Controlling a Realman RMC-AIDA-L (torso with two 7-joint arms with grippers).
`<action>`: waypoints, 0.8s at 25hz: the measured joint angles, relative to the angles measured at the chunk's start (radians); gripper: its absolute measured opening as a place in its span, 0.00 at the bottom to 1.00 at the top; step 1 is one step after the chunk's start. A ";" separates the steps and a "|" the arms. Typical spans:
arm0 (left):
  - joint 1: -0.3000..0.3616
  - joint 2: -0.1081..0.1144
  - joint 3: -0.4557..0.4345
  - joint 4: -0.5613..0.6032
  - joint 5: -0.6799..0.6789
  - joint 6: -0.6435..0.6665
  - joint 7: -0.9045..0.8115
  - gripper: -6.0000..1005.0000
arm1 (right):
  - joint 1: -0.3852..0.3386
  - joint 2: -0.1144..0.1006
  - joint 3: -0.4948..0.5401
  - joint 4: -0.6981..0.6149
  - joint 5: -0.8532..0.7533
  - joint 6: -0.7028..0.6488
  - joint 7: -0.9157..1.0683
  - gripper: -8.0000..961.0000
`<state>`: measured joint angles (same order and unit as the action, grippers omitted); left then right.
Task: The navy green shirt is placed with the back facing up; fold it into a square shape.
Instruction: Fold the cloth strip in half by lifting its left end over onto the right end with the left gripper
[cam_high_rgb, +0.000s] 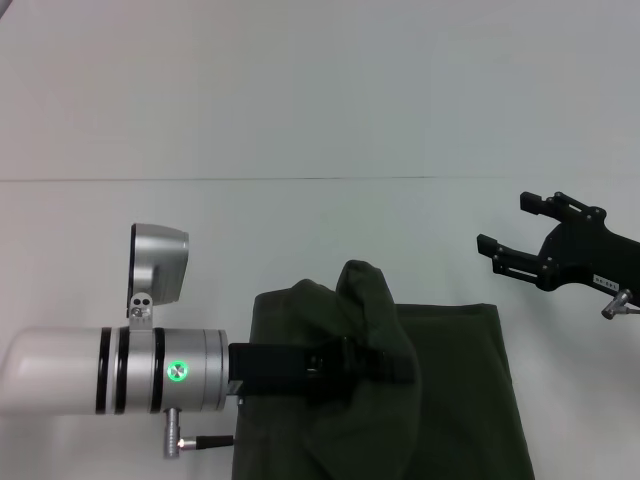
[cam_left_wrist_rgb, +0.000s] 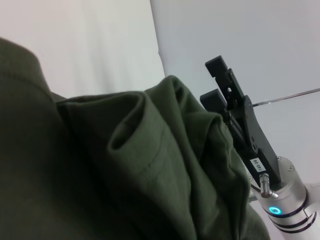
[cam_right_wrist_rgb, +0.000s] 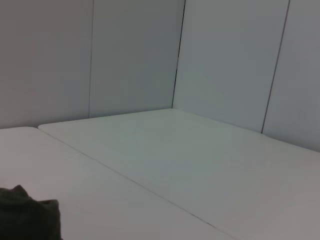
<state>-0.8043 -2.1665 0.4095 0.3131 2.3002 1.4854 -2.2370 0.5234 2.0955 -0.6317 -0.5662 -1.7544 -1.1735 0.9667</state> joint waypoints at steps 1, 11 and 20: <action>-0.001 -0.001 0.000 -0.002 0.000 0.000 0.003 0.07 | 0.001 0.000 0.000 0.000 0.000 0.000 0.001 0.92; -0.005 -0.005 -0.006 -0.055 -0.027 -0.017 0.052 0.09 | 0.007 0.000 -0.006 0.017 -0.006 0.000 0.001 0.92; 0.006 -0.004 -0.007 -0.081 -0.064 -0.012 0.084 0.18 | 0.011 0.000 -0.013 0.022 -0.007 0.001 -0.001 0.92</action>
<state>-0.7982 -2.1705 0.4020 0.2317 2.2362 1.4732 -2.1525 0.5339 2.0953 -0.6449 -0.5441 -1.7610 -1.1730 0.9654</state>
